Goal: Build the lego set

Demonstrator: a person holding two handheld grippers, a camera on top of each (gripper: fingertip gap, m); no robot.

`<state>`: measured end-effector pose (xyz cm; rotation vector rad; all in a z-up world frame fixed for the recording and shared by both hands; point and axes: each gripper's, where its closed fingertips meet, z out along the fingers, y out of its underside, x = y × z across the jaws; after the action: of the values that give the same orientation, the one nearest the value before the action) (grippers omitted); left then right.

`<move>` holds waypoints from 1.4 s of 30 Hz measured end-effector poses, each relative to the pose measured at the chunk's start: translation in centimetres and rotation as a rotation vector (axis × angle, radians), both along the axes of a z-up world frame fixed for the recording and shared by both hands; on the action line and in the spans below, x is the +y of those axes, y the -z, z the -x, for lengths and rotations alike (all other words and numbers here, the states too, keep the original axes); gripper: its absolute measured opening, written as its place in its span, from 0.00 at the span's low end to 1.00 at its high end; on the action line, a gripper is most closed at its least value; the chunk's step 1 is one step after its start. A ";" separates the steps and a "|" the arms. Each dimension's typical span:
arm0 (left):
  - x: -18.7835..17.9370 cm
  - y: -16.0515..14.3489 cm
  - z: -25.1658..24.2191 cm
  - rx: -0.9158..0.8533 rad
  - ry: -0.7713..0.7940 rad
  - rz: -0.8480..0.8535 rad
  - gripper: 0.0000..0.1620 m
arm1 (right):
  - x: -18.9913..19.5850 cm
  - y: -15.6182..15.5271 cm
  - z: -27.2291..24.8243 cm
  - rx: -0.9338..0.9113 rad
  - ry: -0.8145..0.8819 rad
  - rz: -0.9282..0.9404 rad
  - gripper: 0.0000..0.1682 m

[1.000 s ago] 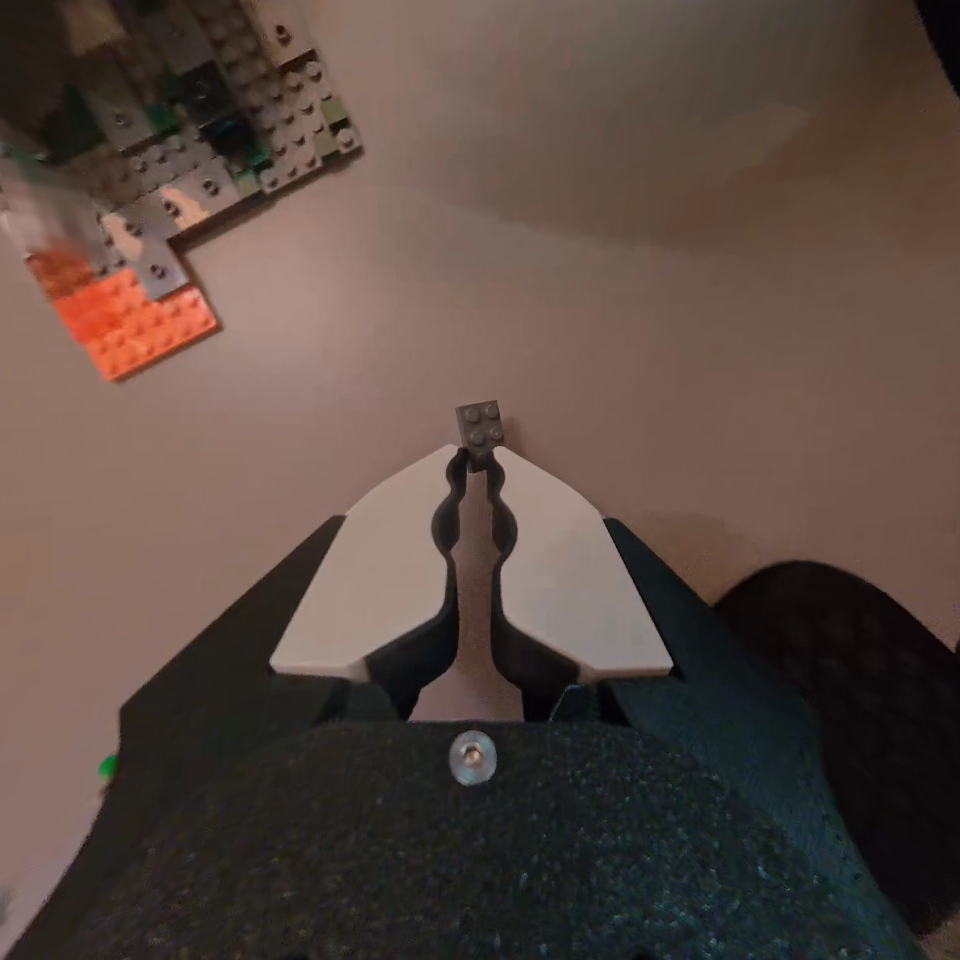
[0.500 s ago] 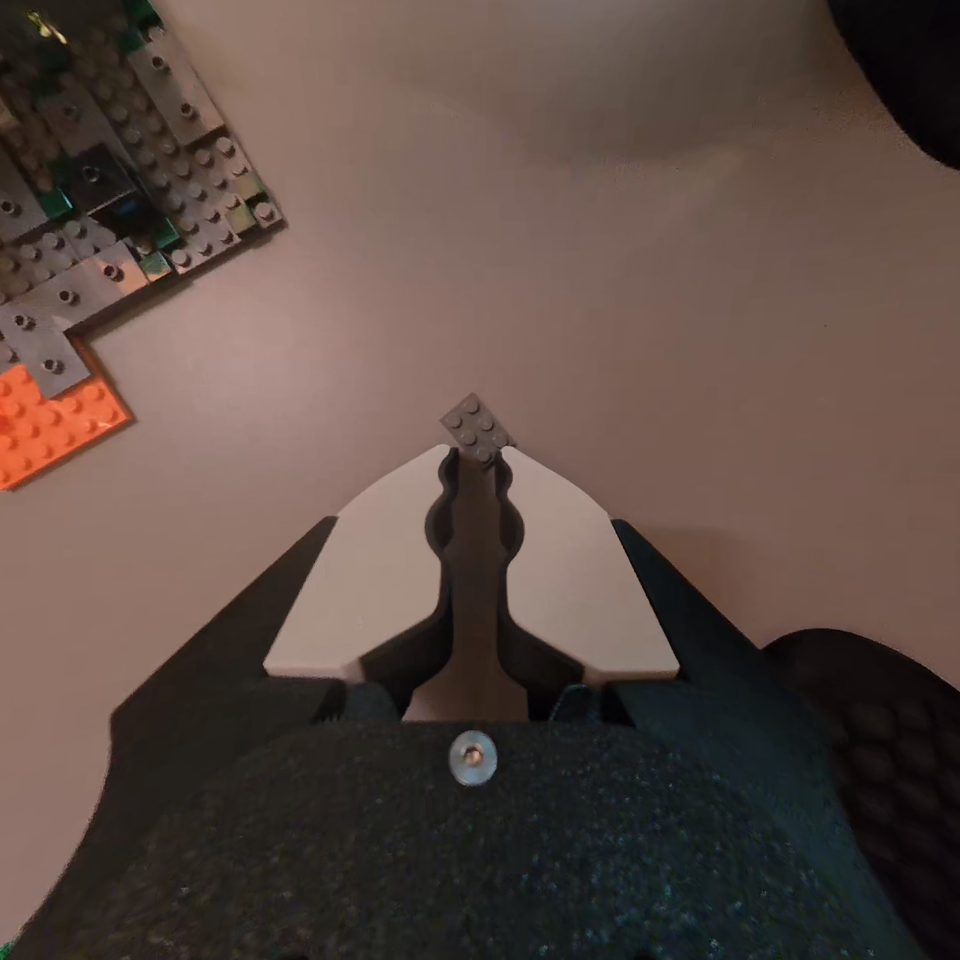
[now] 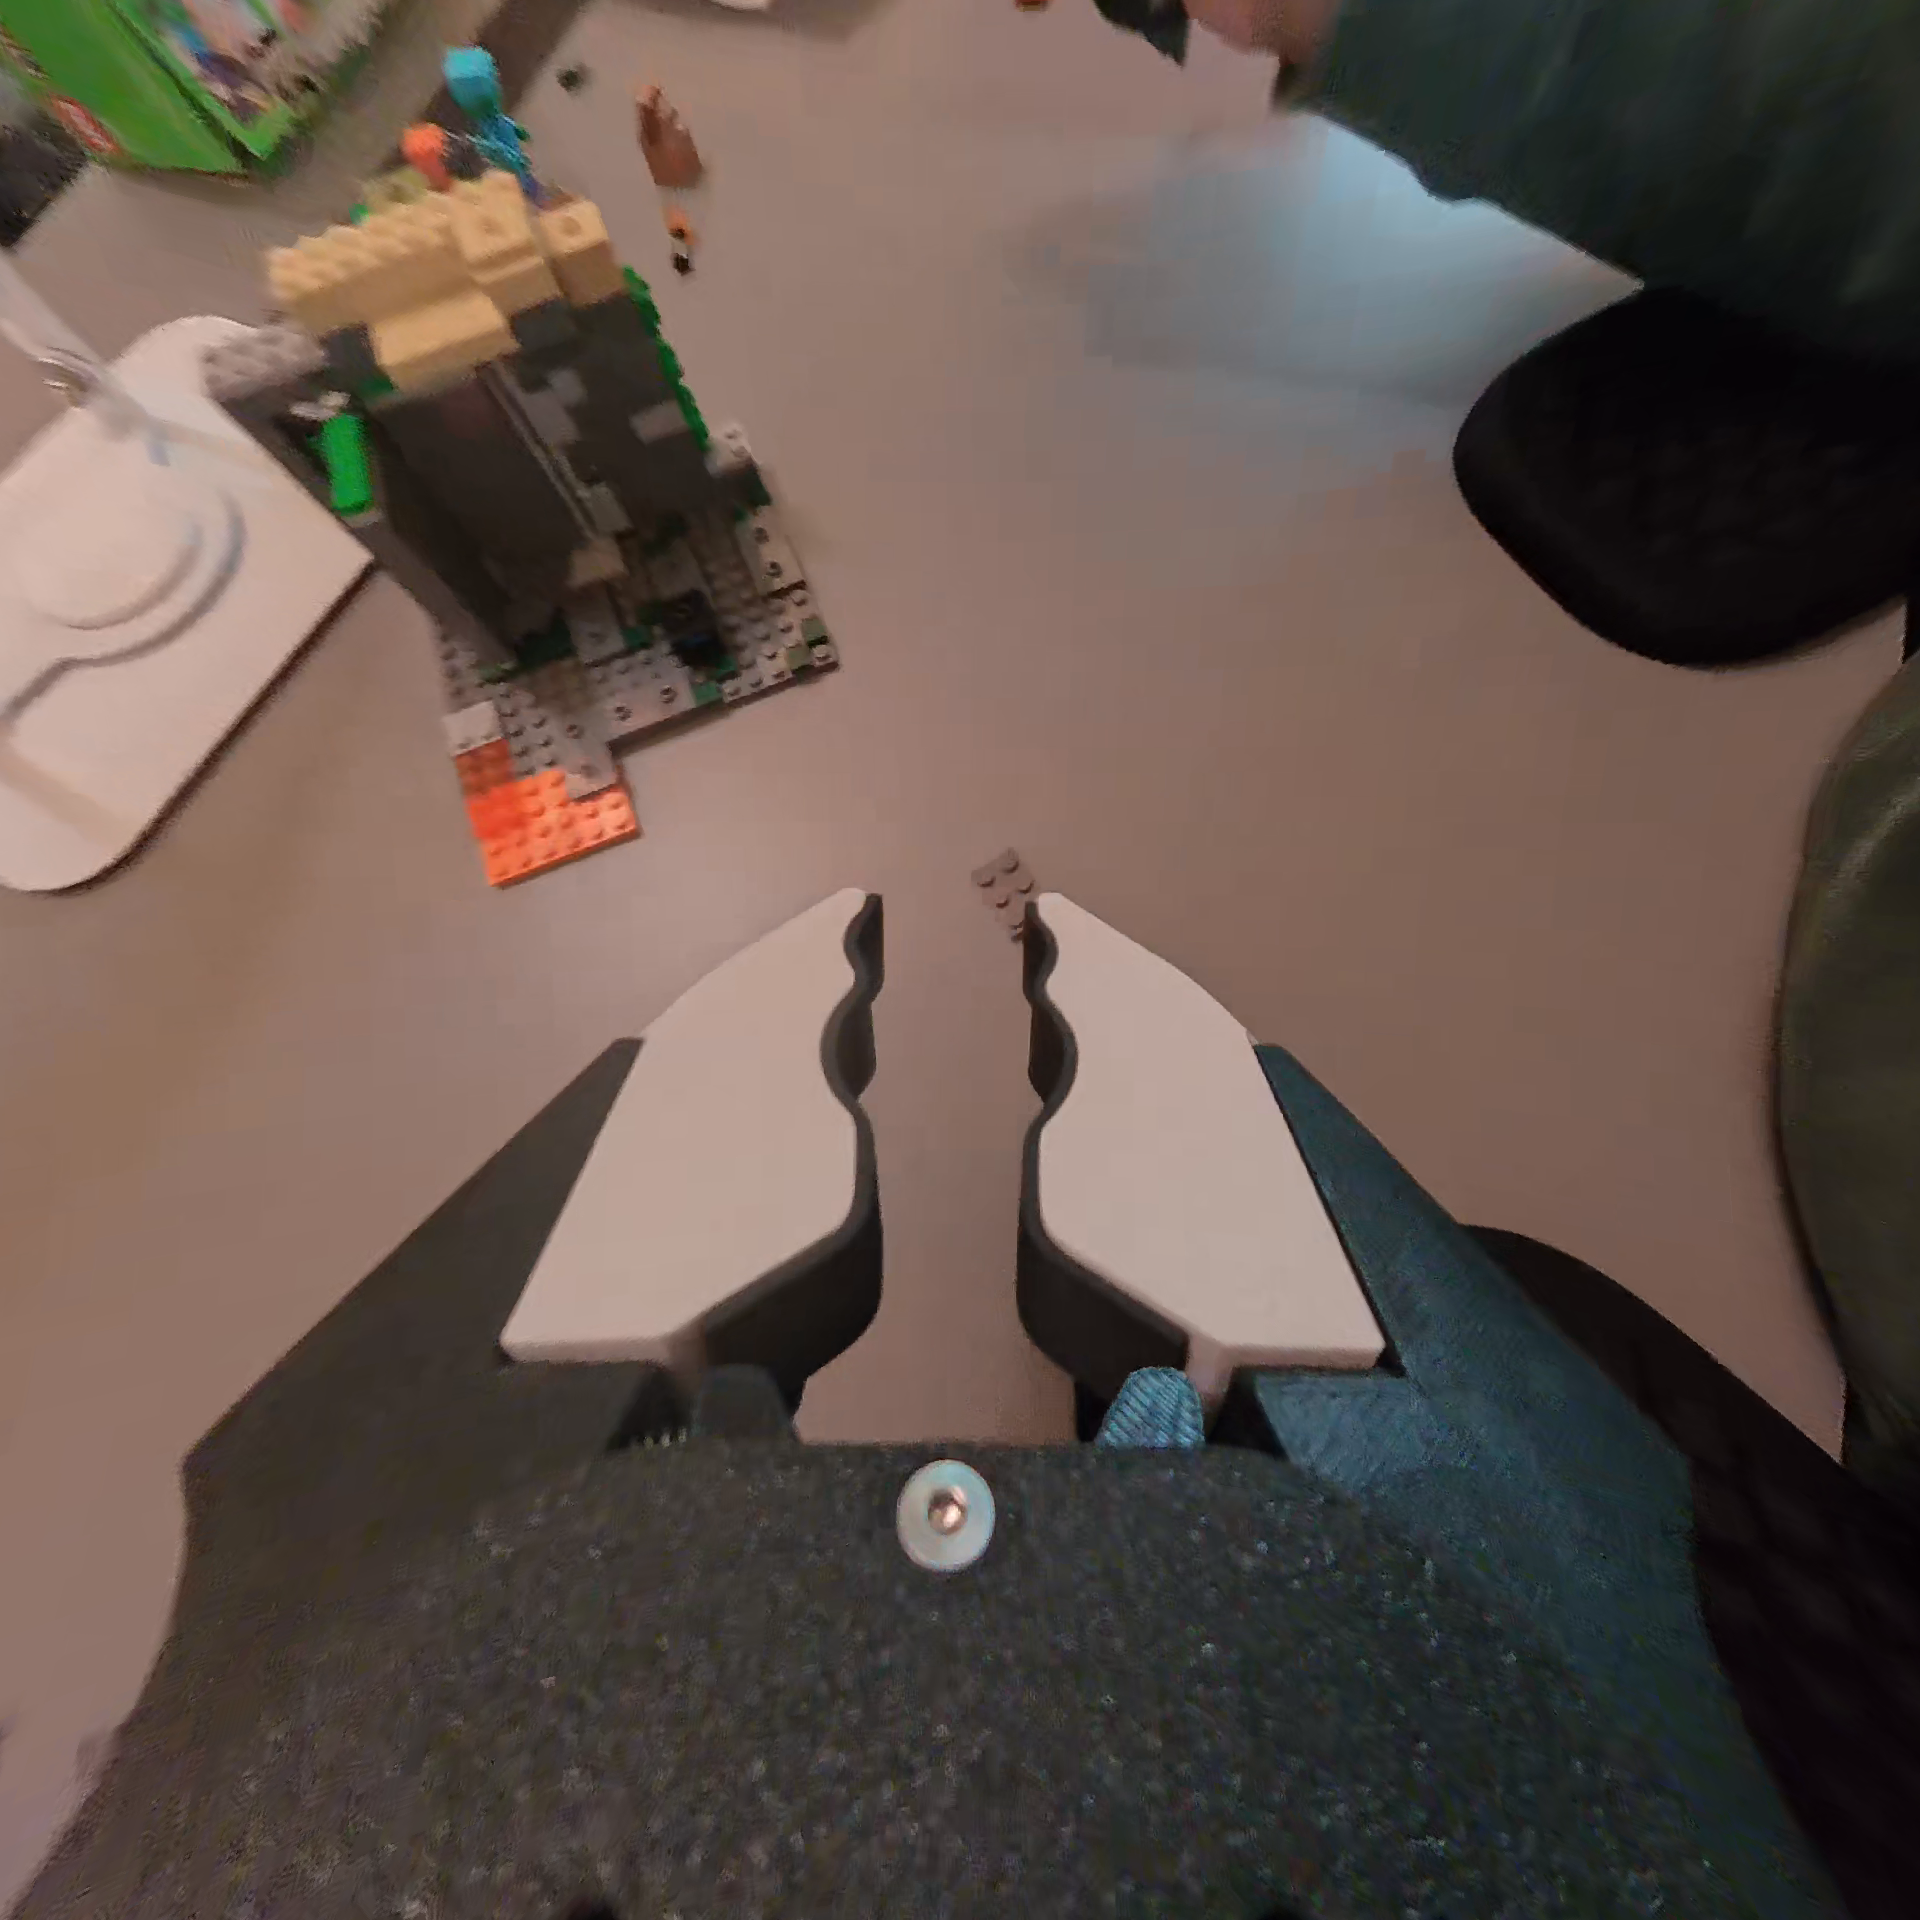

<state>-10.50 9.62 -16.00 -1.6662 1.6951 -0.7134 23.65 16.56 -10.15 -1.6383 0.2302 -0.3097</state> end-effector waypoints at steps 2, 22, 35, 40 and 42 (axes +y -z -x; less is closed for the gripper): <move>0.7 -1.3 1.4 -0.027 -0.047 -0.037 0.14 | -0.5 0.6 -0.2 -0.008 0.005 0.002 0.00; 11.3 -4.0 26.9 0.215 -0.607 -0.153 0.00 | -0.5 0.8 1.0 -0.036 -0.080 0.000 0.00; 11.8 6.6 28.6 0.625 -0.339 0.046 0.16 | 0.0 1.5 1.9 -0.081 -0.102 0.027 0.00; 12.6 8.4 29.2 0.701 -0.308 0.079 0.19 | 0.1 1.8 1.8 -0.085 -0.103 0.036 0.00; 12.9 8.2 29.3 0.699 -0.313 0.085 0.16 | 0.1 1.9 1.8 -0.084 -0.106 0.039 0.00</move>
<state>-39.78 22.53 -24.24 -2.3515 1.7820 -0.0384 21.83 16.68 -12.09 -1.6657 0.0740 -0.3036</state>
